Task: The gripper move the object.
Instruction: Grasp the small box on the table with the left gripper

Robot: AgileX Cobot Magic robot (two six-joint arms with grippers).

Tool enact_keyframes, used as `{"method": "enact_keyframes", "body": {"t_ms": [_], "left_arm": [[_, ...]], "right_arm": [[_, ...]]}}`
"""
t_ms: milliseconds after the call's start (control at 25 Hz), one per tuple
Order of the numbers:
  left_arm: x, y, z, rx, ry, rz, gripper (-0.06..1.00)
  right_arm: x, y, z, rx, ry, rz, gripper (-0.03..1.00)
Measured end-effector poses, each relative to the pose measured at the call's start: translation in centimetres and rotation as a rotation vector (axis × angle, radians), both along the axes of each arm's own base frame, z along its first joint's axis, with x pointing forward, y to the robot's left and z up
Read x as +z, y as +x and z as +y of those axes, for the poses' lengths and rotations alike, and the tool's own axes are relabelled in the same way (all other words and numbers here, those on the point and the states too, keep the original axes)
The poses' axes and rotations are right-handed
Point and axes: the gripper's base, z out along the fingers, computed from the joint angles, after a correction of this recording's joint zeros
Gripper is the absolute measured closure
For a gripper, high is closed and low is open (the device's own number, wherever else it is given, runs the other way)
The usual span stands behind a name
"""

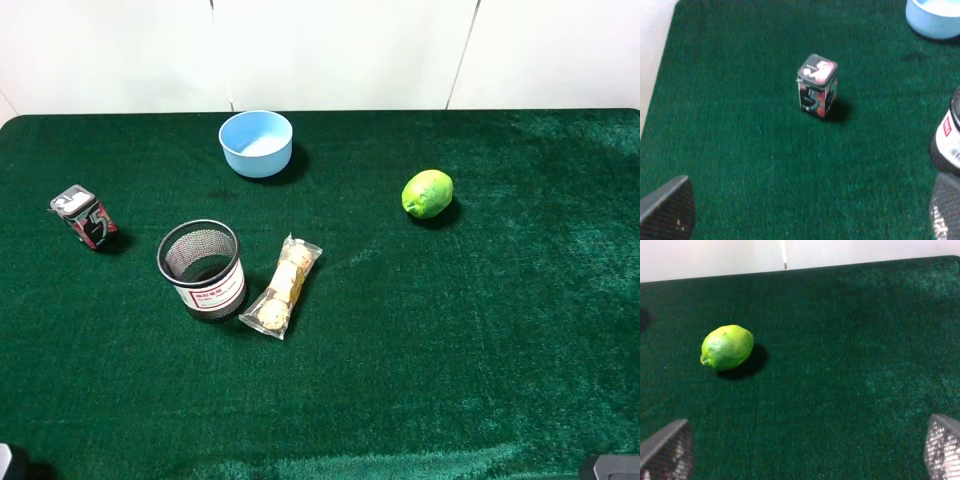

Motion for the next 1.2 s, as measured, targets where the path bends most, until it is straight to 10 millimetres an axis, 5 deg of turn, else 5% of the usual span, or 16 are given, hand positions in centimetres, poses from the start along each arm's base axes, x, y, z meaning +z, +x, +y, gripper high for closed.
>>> {"method": "enact_keyframes", "body": {"t_ms": [480, 1200], "left_arm": [[1.5, 0.6, 0.0, 0.000, 0.001, 0.034, 0.01], [4.8, 12.8, -0.5, -0.035, 0.053, 0.477, 0.01]], "right_arm": [[0.0, 0.0, 0.0, 0.000, 0.000, 0.000, 0.28], [0.0, 0.0, 0.0, 0.000, 0.000, 0.001, 0.28]]}}
